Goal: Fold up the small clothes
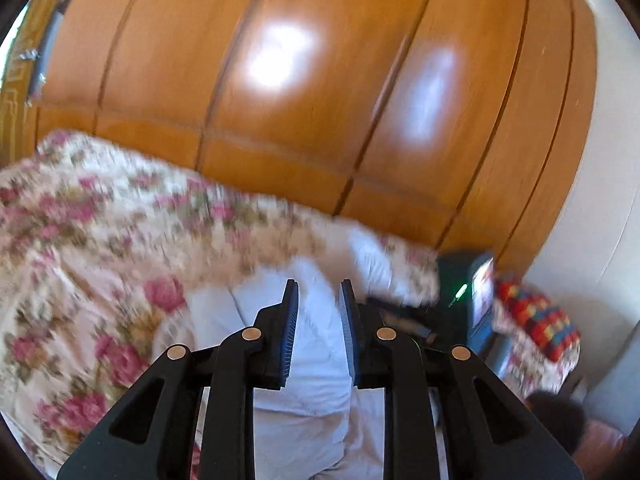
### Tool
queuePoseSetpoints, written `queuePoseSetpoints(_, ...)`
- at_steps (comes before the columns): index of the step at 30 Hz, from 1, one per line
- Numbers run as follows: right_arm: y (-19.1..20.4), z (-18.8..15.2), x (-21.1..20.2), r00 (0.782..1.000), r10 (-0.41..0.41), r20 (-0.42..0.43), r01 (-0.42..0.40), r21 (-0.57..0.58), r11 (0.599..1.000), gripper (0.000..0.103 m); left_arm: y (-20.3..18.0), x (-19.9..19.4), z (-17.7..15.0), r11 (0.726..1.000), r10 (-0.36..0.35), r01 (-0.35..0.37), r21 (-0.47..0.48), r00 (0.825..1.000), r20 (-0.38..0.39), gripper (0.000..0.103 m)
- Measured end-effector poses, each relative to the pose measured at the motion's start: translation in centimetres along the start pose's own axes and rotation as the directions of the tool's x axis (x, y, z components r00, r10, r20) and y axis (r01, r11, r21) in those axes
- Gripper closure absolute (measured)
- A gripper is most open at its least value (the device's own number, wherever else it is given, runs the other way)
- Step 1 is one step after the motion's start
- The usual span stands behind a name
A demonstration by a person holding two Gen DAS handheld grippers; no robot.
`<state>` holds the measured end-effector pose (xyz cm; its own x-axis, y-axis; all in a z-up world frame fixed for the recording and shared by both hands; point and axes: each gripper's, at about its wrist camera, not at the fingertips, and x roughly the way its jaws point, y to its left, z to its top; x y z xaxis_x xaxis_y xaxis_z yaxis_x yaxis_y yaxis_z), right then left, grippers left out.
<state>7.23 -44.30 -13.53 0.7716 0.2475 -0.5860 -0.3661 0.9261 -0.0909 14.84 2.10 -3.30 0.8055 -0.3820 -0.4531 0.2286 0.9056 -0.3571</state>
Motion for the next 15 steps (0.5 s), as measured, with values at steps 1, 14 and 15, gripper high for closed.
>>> queuePoseSetpoints(1,0.0,0.0,-0.1,1.0,-0.002,0.002,0.002,0.002,1.0,0.072,0.3,1.3,-0.5,1.0,0.028,-0.028,-0.002,0.999,-0.039,0.084)
queuePoseSetpoints(14,1.9,0.2,0.0,0.995,-0.095,0.019,0.095,-0.048,0.994,0.072,6.2,6.4,-6.1,0.997,0.013,-0.024,-0.076,0.989,-0.15,0.084)
queuePoseSetpoints(15,1.7,0.2,-0.1,0.996,-0.09,0.025,0.091,-0.044,0.995,0.071,6.0,6.3,-6.1,0.997,0.012,-0.023,-0.072,0.989,-0.145,0.084)
